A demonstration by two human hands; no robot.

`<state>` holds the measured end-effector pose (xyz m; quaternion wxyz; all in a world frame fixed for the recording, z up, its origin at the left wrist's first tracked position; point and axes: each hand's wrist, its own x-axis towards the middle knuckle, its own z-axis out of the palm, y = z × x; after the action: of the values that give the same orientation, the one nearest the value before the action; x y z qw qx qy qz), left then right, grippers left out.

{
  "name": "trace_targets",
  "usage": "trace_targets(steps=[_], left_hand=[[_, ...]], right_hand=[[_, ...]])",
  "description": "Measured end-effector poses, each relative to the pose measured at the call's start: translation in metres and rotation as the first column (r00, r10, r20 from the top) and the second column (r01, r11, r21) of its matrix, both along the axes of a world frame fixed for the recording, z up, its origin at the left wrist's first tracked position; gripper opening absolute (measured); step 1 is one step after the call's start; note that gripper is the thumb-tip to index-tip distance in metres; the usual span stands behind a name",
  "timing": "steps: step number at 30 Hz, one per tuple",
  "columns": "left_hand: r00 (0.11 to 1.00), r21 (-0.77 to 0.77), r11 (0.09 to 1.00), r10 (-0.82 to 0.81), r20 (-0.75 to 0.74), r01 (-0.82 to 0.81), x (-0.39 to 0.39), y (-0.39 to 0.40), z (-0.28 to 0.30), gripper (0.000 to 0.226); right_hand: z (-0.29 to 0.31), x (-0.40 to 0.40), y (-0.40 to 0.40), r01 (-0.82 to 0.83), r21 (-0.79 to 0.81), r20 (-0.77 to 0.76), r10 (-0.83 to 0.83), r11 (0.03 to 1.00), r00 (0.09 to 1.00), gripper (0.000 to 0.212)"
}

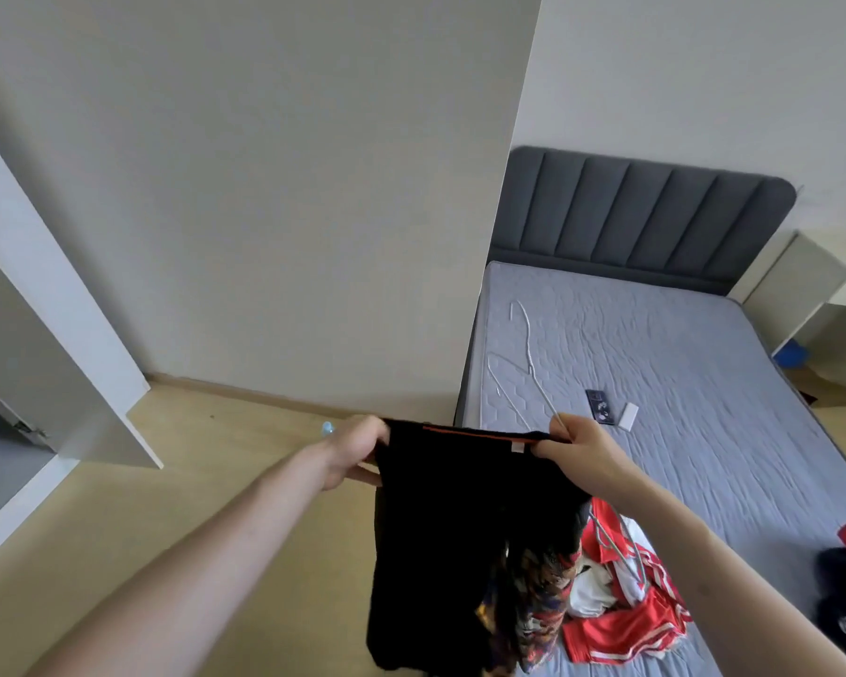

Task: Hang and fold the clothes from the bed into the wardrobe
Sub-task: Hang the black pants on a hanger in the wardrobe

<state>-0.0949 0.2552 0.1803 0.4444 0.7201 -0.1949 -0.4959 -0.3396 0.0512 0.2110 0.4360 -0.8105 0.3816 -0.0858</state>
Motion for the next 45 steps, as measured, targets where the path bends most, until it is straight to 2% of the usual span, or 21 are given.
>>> trace_targets(steps=[4,7,9,11,13,15,20,25,33,39,41,43,45], left_hand=[[0.965,-0.119,0.993,-0.054,-0.257,0.024,-0.010,-0.004,0.028,0.024],[0.966,-0.131,0.991,-0.043,-0.256,0.010,-0.008,-0.010,0.036,0.031],[0.990,-0.092,0.991,0.081,-0.116,-0.092,-0.001,-0.013,0.036,0.037],[0.977,-0.088,0.979,0.192,0.094,-0.184,0.009,-0.015,0.033,0.033],[0.949,-0.082,0.977,0.213,0.234,-0.199,0.022,-0.014,0.025,0.029],[0.922,-0.056,0.977,0.211,0.323,-0.204,0.034,-0.010,0.016,0.035],[0.868,-0.052,0.973,0.223,0.444,-0.224,0.052,-0.002,0.006,0.029],[0.828,-0.083,0.961,0.271,0.491,-0.265,0.065,0.005,0.012,0.040],[0.836,-0.196,0.977,0.174,0.521,-0.081,0.056,0.006,0.038,0.042],[0.806,-0.304,0.941,0.062,0.589,0.149,0.013,-0.004,0.079,0.033],[0.802,-0.335,0.911,0.007,0.597,0.241,-0.004,-0.010,0.095,0.027],[0.745,-0.285,0.897,-0.069,0.664,0.337,-0.015,-0.013,0.106,0.024],[0.631,-0.205,0.897,-0.099,0.770,0.391,-0.017,-0.015,0.110,0.019]], right_hand=[[-0.011,-0.015,-0.006,-0.018,-0.111,-0.007,0.017,0.994,1.000,0.057],[-0.006,-0.025,-0.007,-0.036,-0.118,0.051,0.042,0.992,0.998,0.058],[0.004,-0.030,-0.003,-0.046,-0.084,0.094,0.054,0.995,0.994,0.052],[0.018,-0.032,0.003,-0.083,-0.118,0.083,0.093,0.990,0.992,0.052],[0.031,-0.031,0.009,-0.148,-0.224,0.037,0.160,0.963,0.986,0.049],[0.042,-0.031,0.015,-0.207,-0.316,-0.004,0.216,0.926,0.976,0.040],[0.057,-0.031,0.026,-0.201,-0.352,0.116,0.255,0.914,0.960,0.029],[0.058,-0.030,0.024,-0.165,-0.334,0.180,0.235,0.928,0.955,0.031],[0.044,-0.008,0.036,-0.183,-0.373,0.146,0.253,0.910,0.956,0.028],[0.027,0.009,0.056,-0.239,-0.289,0.150,0.291,0.927,0.945,0.028],[0.025,0.015,0.063,-0.215,-0.219,0.202,0.260,0.952,0.944,0.030],[0.027,0.018,0.065,-0.152,-0.137,0.293,0.187,0.979,0.938,0.033],[0.029,0.015,0.065,-0.083,-0.074,0.374,0.105,0.994,0.921,0.036]])
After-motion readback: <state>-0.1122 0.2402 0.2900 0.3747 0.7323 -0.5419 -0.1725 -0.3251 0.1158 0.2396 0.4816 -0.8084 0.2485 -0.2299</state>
